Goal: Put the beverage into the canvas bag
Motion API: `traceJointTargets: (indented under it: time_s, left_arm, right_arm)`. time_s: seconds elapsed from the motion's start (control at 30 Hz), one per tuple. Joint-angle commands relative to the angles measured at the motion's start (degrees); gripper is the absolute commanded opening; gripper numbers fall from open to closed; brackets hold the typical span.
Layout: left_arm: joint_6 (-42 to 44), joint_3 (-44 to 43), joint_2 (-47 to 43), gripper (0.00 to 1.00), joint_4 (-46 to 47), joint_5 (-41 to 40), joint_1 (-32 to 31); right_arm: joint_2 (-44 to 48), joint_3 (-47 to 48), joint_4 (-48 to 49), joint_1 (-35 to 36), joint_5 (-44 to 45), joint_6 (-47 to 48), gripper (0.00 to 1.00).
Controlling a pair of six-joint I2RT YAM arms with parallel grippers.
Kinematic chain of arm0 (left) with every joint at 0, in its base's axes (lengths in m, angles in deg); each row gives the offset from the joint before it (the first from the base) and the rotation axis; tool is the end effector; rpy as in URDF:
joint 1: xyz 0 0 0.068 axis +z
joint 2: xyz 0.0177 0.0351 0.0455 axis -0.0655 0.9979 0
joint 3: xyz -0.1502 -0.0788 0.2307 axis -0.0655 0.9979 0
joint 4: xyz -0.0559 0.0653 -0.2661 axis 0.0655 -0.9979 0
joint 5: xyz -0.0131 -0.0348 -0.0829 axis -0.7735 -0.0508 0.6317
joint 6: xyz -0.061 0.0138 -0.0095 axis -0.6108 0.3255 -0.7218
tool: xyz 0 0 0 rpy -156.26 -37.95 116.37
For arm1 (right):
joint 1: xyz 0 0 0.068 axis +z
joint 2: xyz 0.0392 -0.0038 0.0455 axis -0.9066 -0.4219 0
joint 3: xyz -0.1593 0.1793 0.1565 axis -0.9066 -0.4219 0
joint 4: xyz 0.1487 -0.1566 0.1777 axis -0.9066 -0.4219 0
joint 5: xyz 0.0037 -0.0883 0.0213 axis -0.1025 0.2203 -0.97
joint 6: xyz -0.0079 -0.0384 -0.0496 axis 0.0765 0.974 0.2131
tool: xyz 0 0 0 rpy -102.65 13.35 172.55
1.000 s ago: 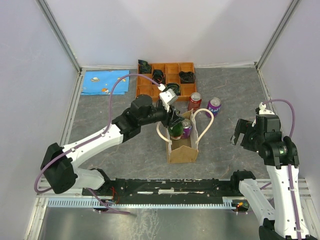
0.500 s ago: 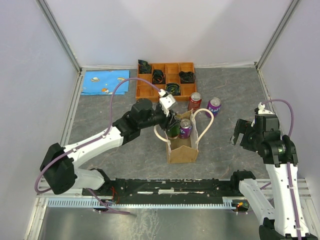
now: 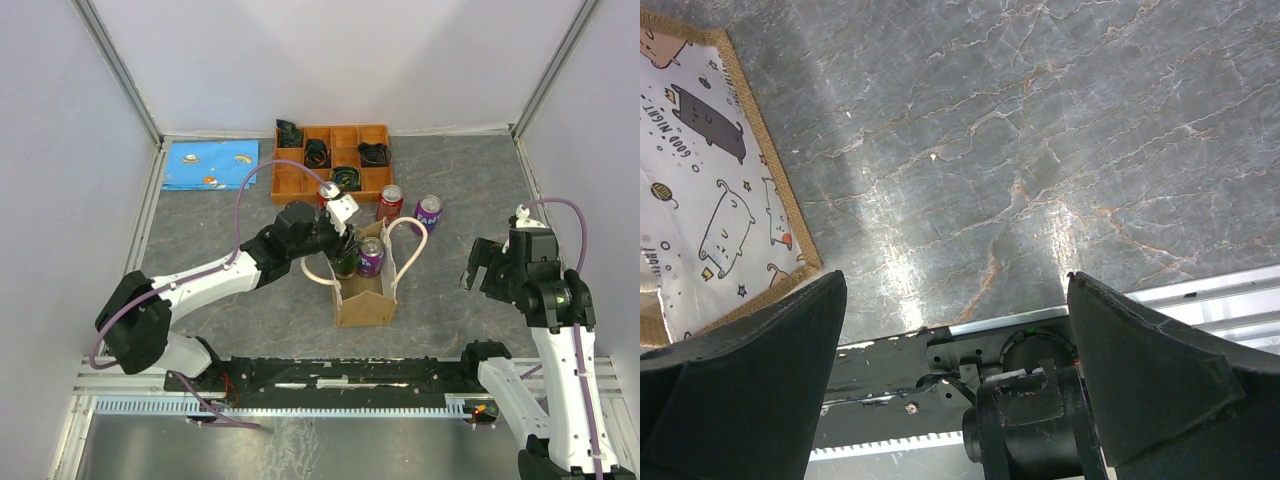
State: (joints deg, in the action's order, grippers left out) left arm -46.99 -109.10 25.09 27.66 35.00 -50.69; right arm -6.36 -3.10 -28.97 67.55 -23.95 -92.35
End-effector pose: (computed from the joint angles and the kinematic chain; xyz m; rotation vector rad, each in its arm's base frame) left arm 0.2322 -0.2651 0.2727 0.9865 1.6628 -0.7259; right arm 0.1147 0.0010 0.3390 0.4738 2.4387 0.0846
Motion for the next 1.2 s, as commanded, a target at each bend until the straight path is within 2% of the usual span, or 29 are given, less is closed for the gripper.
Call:
traceJointTargets:
  time_s: [0.0,0.6,1.03,1.17]
  left_arm:
    - [3.2,-0.5,-0.5,0.03,14.1,-1.1,0.1]
    - [8.7,5.5,0.4,0.03,16.8,0.9,-5.0]
    - [9.9,4.2,2.7,0.03,15.7,-4.6,-5.0]
    - [9.9,3.4,2.5,0.1,14.4,-5.6,-5.0]
  right_arm:
    - [-0.1,0.3,0.3,-0.2,0.8,0.3,0.99]
    - [0.1,-0.1,0.2,-0.2,1.0,1.0,0.99]
    - [1.2,0.0,-1.4,-0.2,1.6,1.4,0.99]
    - [1.2,0.0,-1.3,-0.2,1.4,1.3,0.99]
